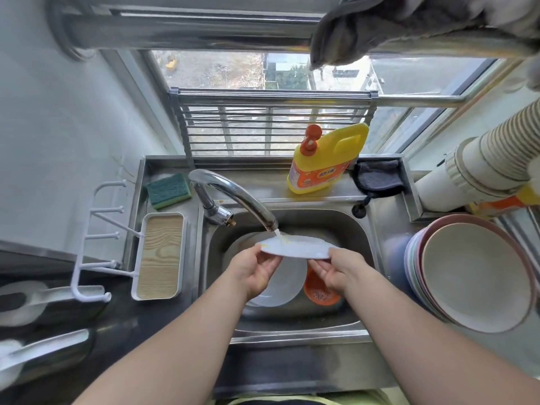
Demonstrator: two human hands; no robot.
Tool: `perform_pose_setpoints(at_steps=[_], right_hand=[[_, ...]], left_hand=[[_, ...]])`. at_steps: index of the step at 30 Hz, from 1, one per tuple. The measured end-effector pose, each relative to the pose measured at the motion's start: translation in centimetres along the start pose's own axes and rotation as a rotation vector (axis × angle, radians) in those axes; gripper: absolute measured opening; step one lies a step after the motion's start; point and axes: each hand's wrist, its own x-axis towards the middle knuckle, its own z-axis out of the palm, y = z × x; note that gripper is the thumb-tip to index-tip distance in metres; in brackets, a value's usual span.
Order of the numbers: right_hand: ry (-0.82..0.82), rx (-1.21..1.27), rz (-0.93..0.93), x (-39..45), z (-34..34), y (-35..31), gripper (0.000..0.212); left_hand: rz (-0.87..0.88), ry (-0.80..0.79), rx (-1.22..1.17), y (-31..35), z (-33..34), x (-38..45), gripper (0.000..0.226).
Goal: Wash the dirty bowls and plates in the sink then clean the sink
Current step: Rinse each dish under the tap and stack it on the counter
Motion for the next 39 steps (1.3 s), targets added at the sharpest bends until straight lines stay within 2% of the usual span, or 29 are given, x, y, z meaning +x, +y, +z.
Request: perform_pose_setpoints(at_steps=[4, 10, 13, 22, 29, 34, 39], right_hand=[[-0.057, 0.010, -0.020, -1.4, 3.3, 0.8, 0.034], [-0.117, 0.018, -0.016, -2.1, 5.9, 3.1, 0.037], [-0.123, 0.043, -0.025, -2.2, 4.8, 2.7, 0.034], [-0.035, 0.187, -0.048, -1.1, -3.0, 0.2, 0.025], [-0.089, 0.006, -0.052, -1.3, -8.2, -0.4, 0.019], [-0.142, -0.237, -0.154, -0.4, -10.6, 0.1, 0.031], [-0.172, -0.356, -0.264, -1.0, -8.2, 0.5, 0.030]], left_hand=[[0.062, 0.047, -0.131, 0.8, -1.3, -0.5, 0.028], [0.139, 0.140, -0.155, 1.6, -3.2, -1.0, 0.031], [0.137, 0.148, -0.106, 1.6, -3.3, -1.1, 0.035], [0.045, 0.037, 0.159, -1.1, 1.6, -1.2, 0.028], [0.047, 0.026, 0.364, -1.3, 2.3, -0.4, 0.019], [0.075, -0.046, 0.554, -0.6, 1.8, 0.2, 0.021], [0.169, 0.057, 0.726, 0.2, -0.9, 1.6, 0.022]])
